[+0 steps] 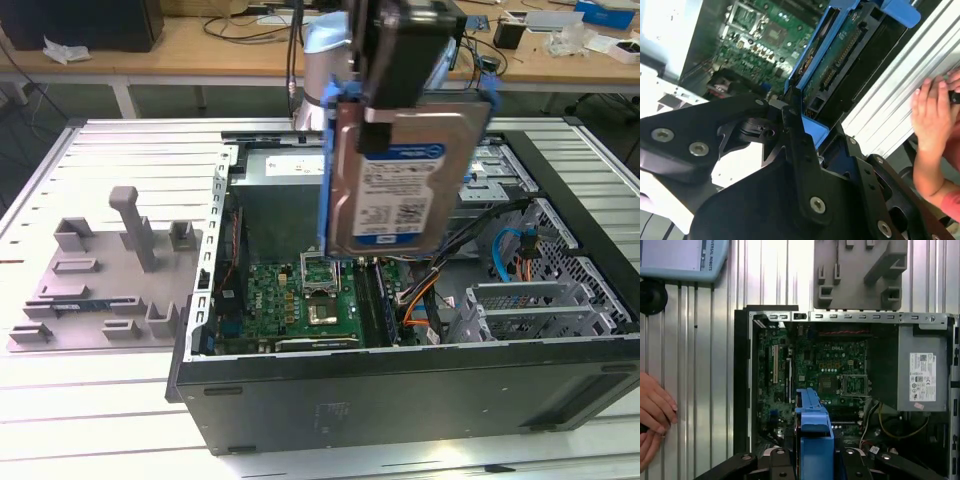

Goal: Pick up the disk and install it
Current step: 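Pick up the disk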

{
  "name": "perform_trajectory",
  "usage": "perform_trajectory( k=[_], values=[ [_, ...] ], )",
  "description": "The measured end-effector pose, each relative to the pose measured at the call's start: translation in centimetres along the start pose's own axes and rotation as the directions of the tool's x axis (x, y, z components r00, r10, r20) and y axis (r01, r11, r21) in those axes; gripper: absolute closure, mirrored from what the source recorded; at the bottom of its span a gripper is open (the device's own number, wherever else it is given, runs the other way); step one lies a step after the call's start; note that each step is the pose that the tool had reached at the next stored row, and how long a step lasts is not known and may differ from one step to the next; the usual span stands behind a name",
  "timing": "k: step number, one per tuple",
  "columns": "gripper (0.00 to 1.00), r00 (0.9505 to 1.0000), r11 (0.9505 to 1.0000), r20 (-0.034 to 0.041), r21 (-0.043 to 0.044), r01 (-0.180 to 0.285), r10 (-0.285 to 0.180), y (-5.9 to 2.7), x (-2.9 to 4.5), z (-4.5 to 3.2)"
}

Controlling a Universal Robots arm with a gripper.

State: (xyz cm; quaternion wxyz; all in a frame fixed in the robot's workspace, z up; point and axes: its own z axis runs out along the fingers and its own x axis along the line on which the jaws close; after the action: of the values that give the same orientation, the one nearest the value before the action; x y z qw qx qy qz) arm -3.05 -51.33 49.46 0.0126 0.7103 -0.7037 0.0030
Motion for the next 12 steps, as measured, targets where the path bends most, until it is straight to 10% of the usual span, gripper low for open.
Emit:
perform_trajectory(
  k=[6, 12],
  values=[
    [0.64, 1.0, 1.0, 0.0, 0.0, 0.0, 0.0, -2.2, 1.43, 0.01],
    [0.64, 1.0, 1.0, 0.0, -0.0003, 0.0, 0.0, -2.46, 1.9, 0.01]
  ],
)
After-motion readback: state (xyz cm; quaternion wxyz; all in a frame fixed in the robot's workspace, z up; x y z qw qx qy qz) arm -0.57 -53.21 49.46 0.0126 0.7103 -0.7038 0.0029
